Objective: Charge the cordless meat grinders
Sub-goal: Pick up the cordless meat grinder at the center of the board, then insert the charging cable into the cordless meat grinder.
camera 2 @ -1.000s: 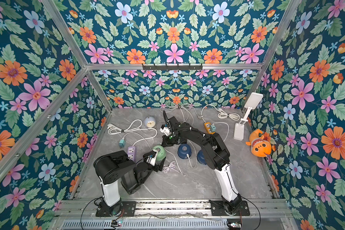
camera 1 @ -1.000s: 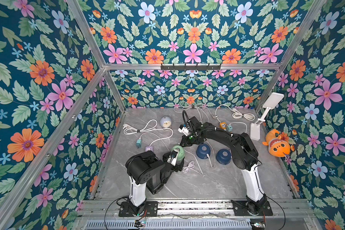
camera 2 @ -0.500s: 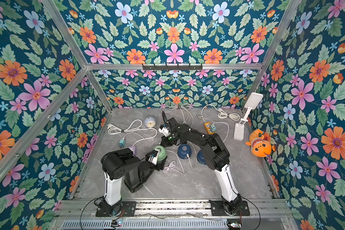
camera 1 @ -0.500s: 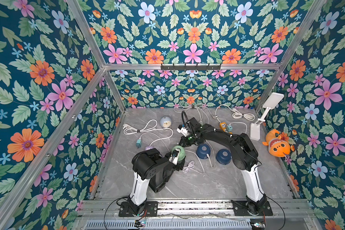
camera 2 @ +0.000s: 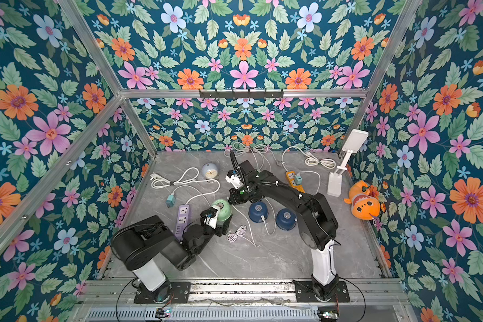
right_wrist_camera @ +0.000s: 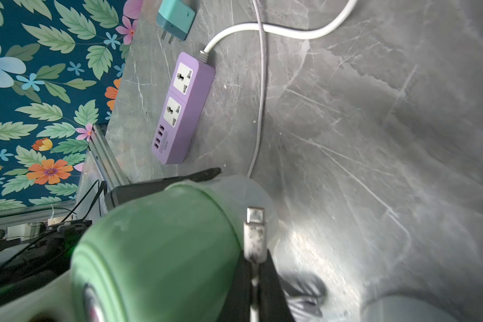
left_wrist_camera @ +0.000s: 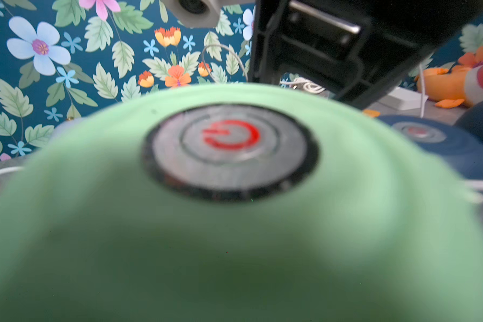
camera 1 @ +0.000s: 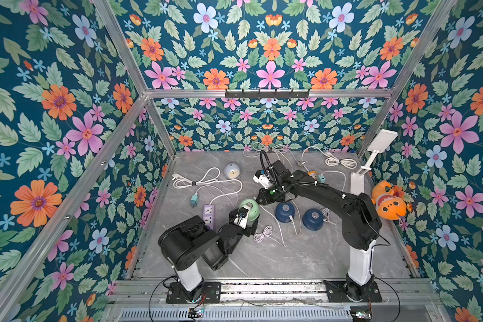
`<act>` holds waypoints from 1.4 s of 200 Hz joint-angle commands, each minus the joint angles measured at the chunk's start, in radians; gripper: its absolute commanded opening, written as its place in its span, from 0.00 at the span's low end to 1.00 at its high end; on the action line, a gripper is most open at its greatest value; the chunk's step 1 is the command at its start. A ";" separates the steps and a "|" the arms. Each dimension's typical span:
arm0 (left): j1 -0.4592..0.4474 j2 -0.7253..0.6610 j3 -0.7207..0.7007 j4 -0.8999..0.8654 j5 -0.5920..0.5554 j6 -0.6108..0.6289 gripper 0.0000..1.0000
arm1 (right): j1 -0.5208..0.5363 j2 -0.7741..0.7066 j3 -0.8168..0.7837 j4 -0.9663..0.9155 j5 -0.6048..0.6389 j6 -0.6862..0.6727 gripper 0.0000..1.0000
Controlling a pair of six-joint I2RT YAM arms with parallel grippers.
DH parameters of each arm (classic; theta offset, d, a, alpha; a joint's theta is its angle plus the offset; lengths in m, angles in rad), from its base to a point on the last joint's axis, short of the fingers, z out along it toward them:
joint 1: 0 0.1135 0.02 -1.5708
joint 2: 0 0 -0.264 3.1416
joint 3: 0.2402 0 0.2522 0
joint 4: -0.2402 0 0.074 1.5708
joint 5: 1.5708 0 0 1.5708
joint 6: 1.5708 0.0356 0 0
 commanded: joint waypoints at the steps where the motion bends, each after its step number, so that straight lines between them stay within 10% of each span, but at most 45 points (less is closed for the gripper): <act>1: 0.000 -0.148 0.024 -0.170 0.057 0.017 0.50 | -0.003 -0.083 -0.012 -0.127 0.176 -0.053 0.00; 75: -0.005 -0.551 0.242 -0.799 0.056 0.200 0.47 | 0.108 -0.437 -0.062 -0.223 0.397 -0.254 0.00; 280: -0.005 -0.499 0.419 -0.838 -0.033 0.397 0.46 | 0.204 -0.363 0.131 -0.320 0.380 -0.185 0.00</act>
